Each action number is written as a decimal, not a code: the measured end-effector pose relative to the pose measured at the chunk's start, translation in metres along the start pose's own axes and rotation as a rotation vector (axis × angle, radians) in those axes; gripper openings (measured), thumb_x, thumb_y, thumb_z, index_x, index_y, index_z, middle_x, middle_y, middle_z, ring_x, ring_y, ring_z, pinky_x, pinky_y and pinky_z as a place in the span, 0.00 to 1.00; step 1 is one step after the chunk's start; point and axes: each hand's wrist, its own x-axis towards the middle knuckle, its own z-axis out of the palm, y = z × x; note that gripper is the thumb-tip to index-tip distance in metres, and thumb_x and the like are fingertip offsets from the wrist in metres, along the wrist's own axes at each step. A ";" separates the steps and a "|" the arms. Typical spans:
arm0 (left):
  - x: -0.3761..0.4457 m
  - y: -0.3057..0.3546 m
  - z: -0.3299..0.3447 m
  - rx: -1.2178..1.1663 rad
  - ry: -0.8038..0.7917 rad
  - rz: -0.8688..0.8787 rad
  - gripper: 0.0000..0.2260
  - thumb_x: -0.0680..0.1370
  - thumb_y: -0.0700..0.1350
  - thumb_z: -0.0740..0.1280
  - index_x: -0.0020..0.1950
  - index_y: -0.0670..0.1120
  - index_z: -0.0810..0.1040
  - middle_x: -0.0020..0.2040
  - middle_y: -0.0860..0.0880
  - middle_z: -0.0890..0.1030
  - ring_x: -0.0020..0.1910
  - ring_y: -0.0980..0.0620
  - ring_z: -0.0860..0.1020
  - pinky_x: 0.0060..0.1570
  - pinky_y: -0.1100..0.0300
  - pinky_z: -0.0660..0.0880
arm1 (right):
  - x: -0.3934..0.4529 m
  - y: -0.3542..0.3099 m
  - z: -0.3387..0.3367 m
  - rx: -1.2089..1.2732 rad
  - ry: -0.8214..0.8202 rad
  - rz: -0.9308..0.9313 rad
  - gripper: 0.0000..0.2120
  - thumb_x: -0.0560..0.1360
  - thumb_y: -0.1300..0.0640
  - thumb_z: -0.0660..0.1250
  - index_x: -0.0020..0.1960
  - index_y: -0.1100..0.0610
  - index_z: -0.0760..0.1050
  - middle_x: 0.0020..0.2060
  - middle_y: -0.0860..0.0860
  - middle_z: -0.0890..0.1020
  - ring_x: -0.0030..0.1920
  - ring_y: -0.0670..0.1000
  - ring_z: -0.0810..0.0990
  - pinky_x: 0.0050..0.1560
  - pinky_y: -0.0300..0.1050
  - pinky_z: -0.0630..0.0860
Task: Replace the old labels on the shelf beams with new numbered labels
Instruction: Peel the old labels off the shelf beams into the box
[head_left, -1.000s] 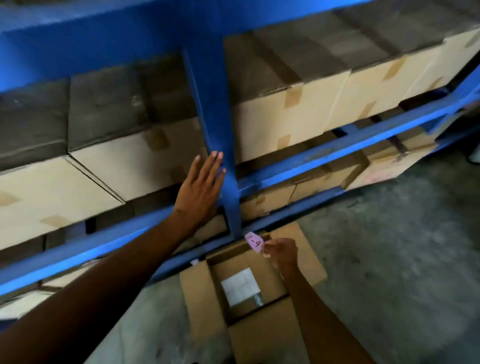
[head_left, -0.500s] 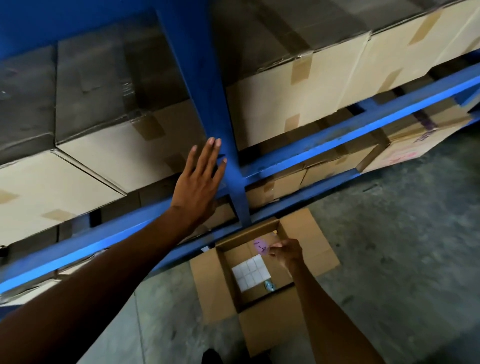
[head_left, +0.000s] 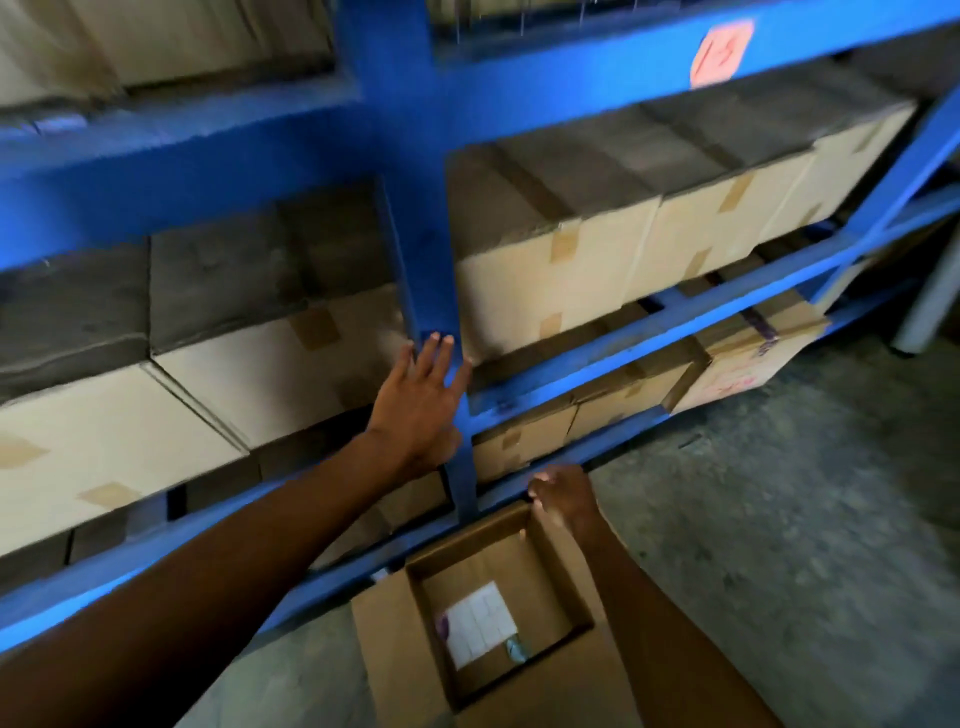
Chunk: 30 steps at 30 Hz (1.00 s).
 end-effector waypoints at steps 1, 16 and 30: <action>0.002 -0.006 -0.008 -0.019 0.059 0.023 0.34 0.77 0.55 0.58 0.77 0.44 0.45 0.77 0.38 0.44 0.76 0.41 0.41 0.73 0.44 0.39 | 0.003 -0.016 -0.008 -0.044 0.055 -0.047 0.07 0.74 0.58 0.66 0.38 0.57 0.78 0.44 0.60 0.82 0.50 0.59 0.80 0.53 0.48 0.76; -0.065 -0.148 -0.277 0.021 1.004 0.111 0.31 0.74 0.48 0.63 0.74 0.43 0.58 0.77 0.40 0.55 0.77 0.44 0.49 0.74 0.48 0.45 | -0.171 -0.372 -0.201 -0.292 0.889 -0.770 0.18 0.73 0.52 0.64 0.62 0.54 0.75 0.57 0.62 0.81 0.61 0.62 0.76 0.63 0.54 0.71; -0.038 -0.221 -0.403 0.282 1.215 -0.168 0.33 0.75 0.51 0.61 0.76 0.42 0.53 0.78 0.39 0.49 0.77 0.43 0.46 0.74 0.46 0.44 | -0.213 -0.491 -0.316 -0.329 1.176 -1.016 0.16 0.75 0.51 0.62 0.60 0.56 0.75 0.56 0.58 0.81 0.59 0.61 0.76 0.62 0.54 0.67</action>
